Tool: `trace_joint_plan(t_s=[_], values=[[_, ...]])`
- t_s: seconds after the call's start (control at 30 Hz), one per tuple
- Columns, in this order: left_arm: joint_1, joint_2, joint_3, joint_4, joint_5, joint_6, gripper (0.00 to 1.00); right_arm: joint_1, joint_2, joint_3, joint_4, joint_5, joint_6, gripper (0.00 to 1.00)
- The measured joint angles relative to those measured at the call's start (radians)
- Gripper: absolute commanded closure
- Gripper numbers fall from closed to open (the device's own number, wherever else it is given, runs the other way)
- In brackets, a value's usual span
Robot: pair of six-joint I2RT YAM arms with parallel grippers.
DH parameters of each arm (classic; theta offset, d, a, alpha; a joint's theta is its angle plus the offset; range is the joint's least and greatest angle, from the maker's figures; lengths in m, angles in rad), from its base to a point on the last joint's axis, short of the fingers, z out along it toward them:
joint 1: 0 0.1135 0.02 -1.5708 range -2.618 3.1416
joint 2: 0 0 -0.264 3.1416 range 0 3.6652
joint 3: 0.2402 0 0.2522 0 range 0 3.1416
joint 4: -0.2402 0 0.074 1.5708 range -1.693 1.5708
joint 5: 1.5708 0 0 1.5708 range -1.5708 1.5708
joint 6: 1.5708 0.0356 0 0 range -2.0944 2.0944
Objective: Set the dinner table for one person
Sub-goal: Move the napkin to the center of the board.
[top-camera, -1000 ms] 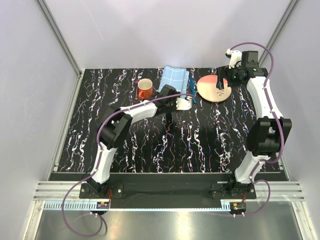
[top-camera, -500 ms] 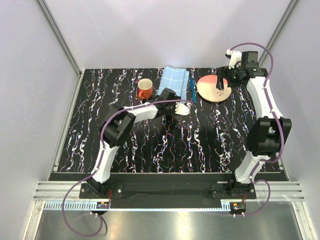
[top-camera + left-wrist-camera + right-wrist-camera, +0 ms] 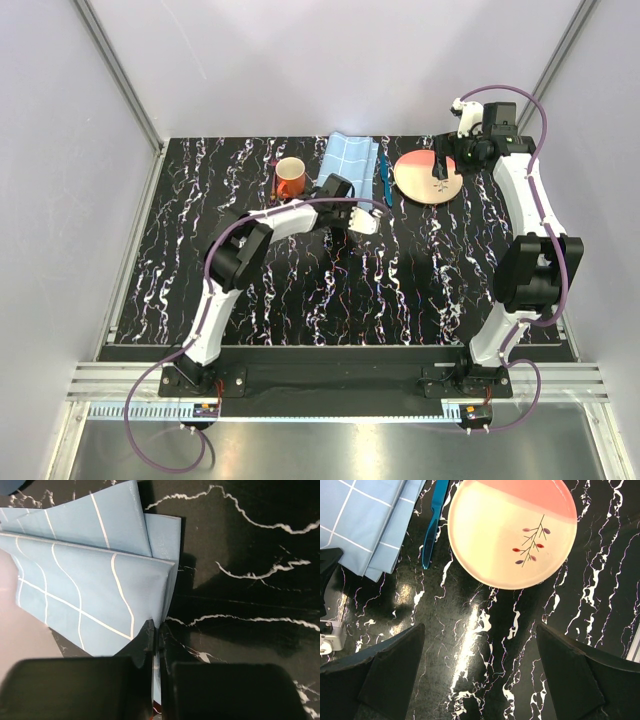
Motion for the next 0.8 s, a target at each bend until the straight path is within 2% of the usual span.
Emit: trace_joint_plan(t_s=[0.27,0.57,0.8], values=[[0.016,-0.001,0.102,-0.235,0.072,-0.051,1.0,0.0,0.0,0.003,-0.008,0.0,0.0,0.0],[0.02,-0.079,0.118,-0.534,0.164,-0.084,1.0,0.0,0.0,0.02,-0.022,-0.021,0.001,0.0],[0.02,-0.087,0.31,-0.753,0.269,-0.182,1.0,0.0,0.0,0.039,-0.022,-0.03,0.001,0.0]])
